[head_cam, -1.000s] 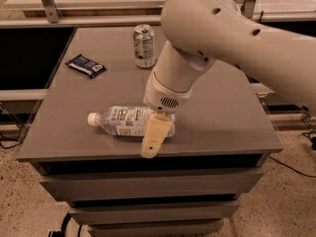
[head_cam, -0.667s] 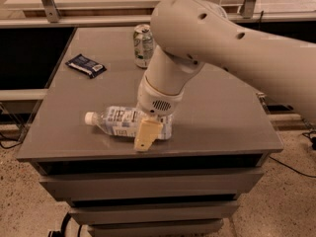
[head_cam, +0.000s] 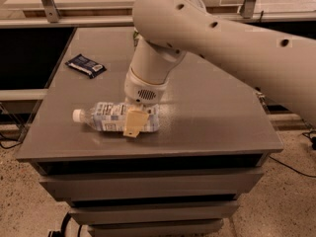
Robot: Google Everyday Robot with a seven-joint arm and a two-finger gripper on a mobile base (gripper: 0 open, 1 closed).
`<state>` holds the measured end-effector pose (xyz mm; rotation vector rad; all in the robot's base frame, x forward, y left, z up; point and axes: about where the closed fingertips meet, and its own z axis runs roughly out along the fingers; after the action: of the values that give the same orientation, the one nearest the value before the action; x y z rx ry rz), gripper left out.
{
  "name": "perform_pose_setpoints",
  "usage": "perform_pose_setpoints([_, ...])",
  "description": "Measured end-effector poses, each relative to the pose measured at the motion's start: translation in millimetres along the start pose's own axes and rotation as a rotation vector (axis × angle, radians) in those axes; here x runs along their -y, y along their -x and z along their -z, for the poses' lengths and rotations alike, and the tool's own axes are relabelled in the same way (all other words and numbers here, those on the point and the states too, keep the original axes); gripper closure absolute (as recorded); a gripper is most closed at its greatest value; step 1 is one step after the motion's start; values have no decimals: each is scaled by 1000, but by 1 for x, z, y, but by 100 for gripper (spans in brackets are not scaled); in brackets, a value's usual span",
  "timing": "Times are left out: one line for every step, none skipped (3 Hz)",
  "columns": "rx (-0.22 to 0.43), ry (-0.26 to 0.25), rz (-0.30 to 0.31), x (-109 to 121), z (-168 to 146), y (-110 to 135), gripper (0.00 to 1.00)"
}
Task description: Move blue plastic bottle near rxbar blueberry
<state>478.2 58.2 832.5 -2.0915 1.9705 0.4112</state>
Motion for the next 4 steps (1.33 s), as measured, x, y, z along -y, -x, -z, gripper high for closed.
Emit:
perform_pose_setpoints([-19, -12, -24, 30, 8, 10, 100])
perform_pose_setpoints([-35, -41, -64, 60, 17, 20, 100])
perform_pose_setpoints([-60, -84, -137, 89, 20, 21, 100])
perform_pose_setpoints([-45, -148, -247, 109, 19, 13, 100])
